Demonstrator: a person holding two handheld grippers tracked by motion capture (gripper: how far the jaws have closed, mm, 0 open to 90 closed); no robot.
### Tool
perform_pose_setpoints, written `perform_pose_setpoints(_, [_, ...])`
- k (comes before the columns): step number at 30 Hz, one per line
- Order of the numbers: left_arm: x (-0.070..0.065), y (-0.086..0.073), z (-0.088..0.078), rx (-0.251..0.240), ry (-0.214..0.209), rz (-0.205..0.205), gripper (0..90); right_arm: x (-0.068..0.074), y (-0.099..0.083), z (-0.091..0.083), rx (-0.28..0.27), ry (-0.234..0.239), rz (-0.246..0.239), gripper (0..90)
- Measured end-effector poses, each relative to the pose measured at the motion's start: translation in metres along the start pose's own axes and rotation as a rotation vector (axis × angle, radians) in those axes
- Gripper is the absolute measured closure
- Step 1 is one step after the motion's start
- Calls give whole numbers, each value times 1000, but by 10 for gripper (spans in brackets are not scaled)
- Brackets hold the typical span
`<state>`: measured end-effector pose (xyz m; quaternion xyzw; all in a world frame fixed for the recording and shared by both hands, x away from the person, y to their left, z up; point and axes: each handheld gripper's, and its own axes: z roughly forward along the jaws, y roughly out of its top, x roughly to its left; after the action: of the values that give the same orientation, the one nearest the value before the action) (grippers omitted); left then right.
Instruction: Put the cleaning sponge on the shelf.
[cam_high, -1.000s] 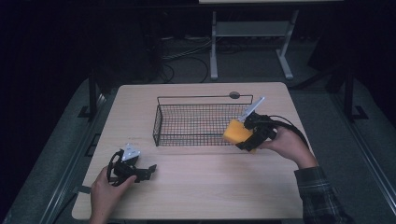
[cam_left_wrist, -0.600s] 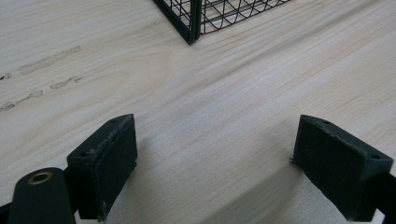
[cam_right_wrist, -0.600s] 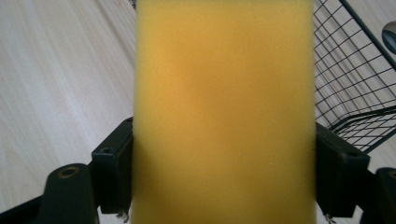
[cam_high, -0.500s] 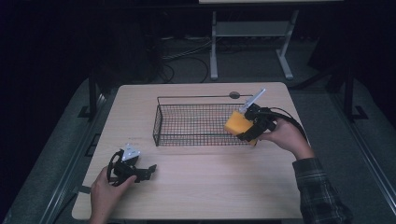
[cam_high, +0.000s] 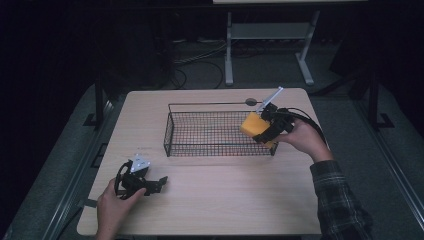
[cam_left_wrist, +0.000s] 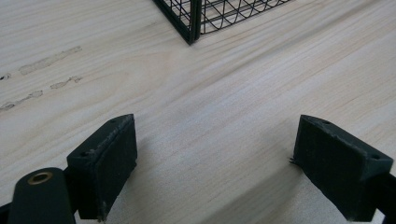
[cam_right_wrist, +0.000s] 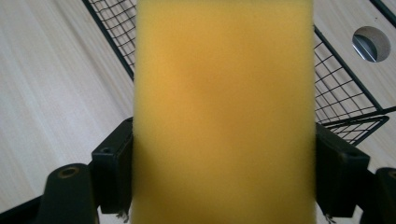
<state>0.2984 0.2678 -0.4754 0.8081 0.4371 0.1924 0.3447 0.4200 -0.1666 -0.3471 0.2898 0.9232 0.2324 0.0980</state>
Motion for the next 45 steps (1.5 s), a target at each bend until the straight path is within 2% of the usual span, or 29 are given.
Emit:
perform_pose_setpoints(13, [0, 0, 0, 0, 0, 0, 127, -14, 10, 13, -3, -6, 33, 224])
perform_pose_setpoints(26, [0, 0, 0, 0, 0, 0, 127, -23, 19, 24, 4, -29, 47, 225])
perform_pose_setpoints(32, [0, 0, 0, 0, 0, 0, 127, -26, 23, 30, -3, -24, 56, 224])
perform_pose_setpoints(41, [0, 0, 0, 0, 0, 0, 127, -31, 23, 42, 20, -31, 67, 225])
perform_pose_setpoints(45, [0, 0, 0, 0, 0, 0, 127, -32, 24, 47, 29, -20, 76, 225])
